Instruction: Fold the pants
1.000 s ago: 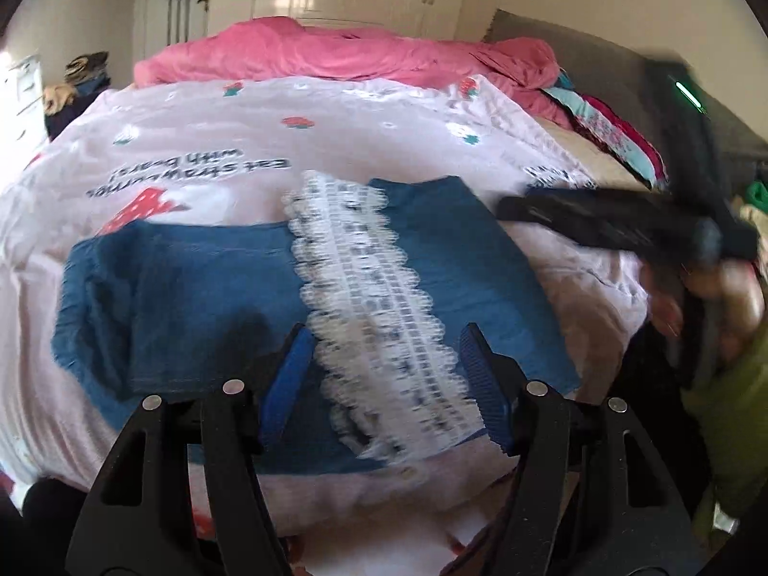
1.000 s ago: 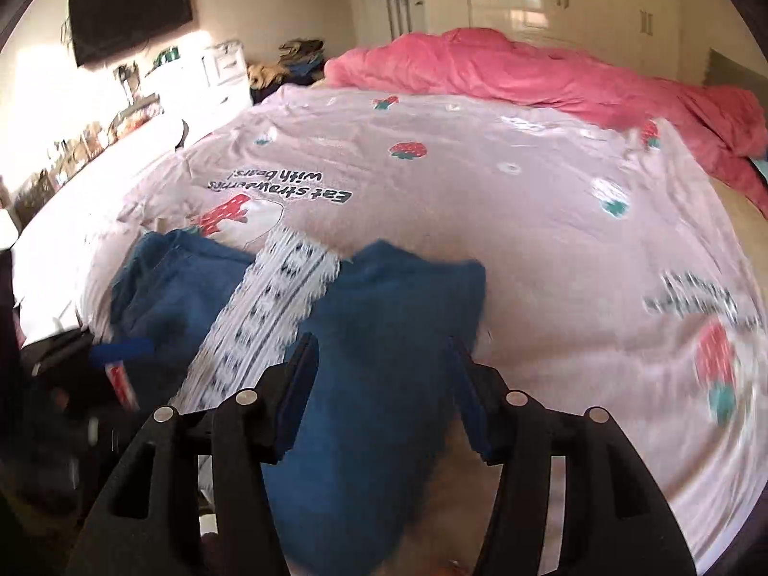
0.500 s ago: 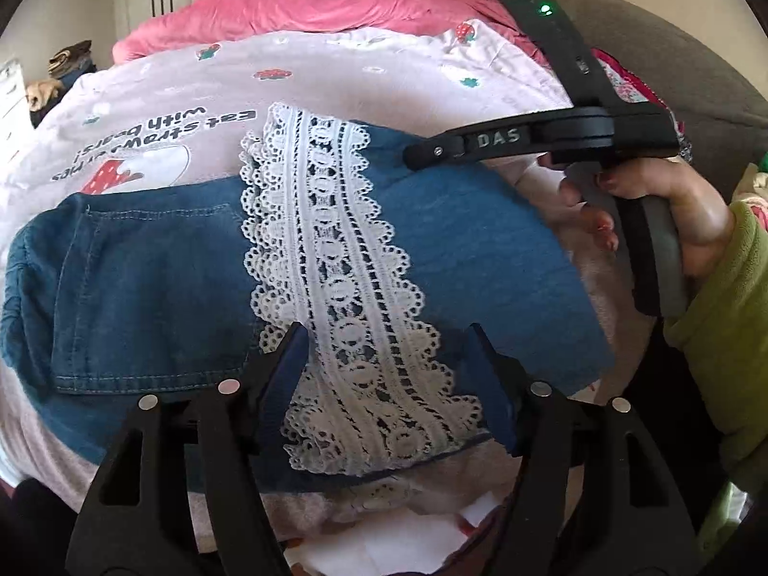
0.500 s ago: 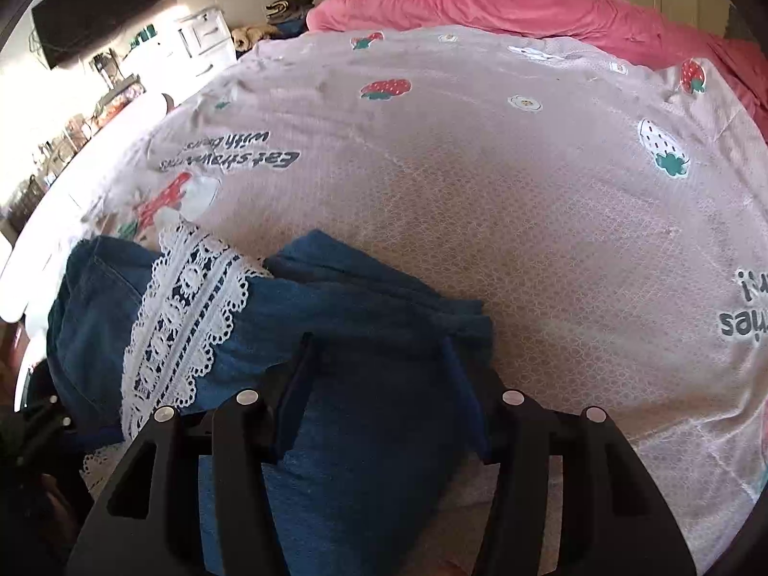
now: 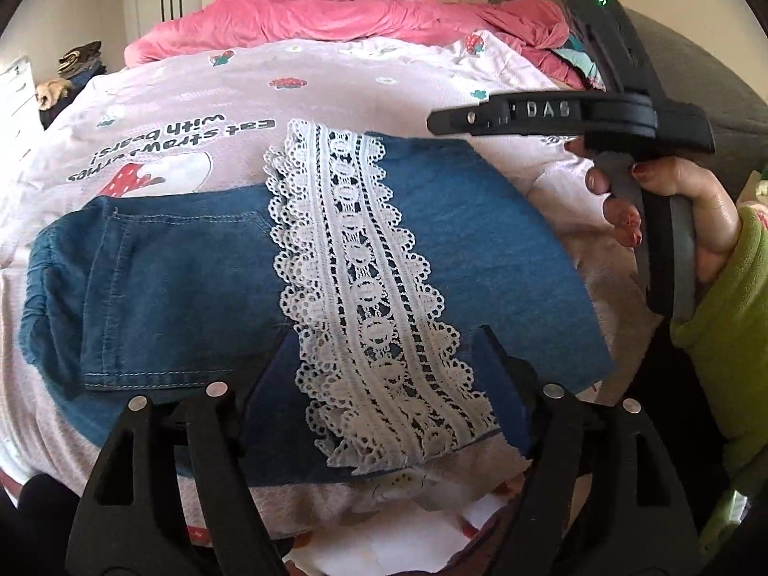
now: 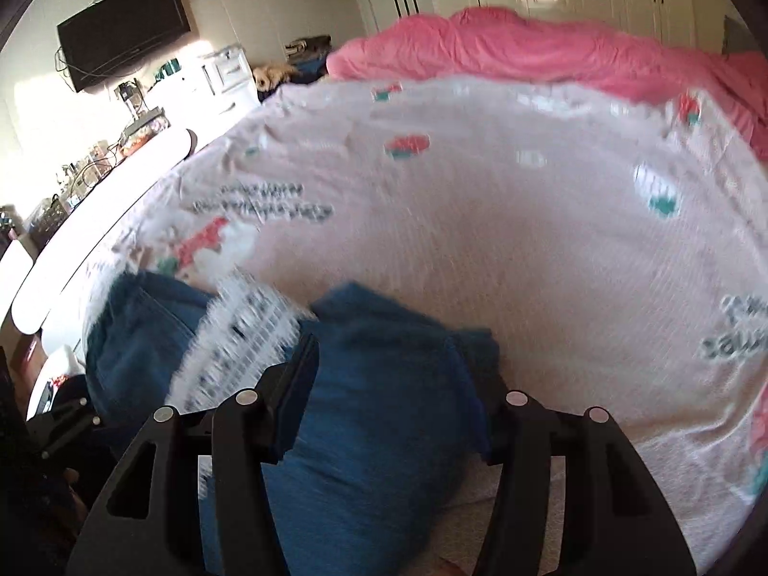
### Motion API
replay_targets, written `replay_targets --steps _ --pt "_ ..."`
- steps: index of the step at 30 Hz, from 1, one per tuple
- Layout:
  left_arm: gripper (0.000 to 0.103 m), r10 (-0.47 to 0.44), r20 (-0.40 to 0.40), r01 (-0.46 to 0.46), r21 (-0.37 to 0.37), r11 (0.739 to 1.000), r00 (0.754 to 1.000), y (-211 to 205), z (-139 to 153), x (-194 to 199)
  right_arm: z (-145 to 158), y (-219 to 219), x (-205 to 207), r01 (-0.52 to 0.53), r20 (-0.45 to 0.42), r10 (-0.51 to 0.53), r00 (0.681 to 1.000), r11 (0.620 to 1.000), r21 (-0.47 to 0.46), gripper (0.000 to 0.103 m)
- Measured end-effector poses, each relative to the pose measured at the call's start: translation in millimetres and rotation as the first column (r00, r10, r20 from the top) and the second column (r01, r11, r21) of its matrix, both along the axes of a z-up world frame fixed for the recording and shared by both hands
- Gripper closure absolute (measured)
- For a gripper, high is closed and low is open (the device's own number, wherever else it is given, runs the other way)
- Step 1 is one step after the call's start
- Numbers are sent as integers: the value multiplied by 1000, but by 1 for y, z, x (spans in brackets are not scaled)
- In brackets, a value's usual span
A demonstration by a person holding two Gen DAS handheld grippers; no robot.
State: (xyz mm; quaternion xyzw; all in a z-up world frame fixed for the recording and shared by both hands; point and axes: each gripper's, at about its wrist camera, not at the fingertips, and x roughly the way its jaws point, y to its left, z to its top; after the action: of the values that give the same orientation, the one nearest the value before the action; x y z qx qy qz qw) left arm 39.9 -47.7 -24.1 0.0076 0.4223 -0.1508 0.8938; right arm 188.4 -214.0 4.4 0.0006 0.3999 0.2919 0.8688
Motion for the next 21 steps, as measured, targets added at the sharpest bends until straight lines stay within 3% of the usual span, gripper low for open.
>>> replay_targets --steps 5,8,15,21 --pt "32 -13 16 14 -33 999 1000 7 10 -6 35 18 -3 -20 25 20 999 1000 -8 44" --pt "31 -5 26 6 -34 999 1000 12 13 -6 51 29 -5 -51 44 51 998 999 4 36" --pt "28 62 48 -59 -55 997 997 31 20 -12 60 68 -4 -164 53 166 985 986 -28 36" --pt "23 135 57 -132 -66 989 989 61 27 -22 61 111 -9 -245 54 248 967 968 -50 28"
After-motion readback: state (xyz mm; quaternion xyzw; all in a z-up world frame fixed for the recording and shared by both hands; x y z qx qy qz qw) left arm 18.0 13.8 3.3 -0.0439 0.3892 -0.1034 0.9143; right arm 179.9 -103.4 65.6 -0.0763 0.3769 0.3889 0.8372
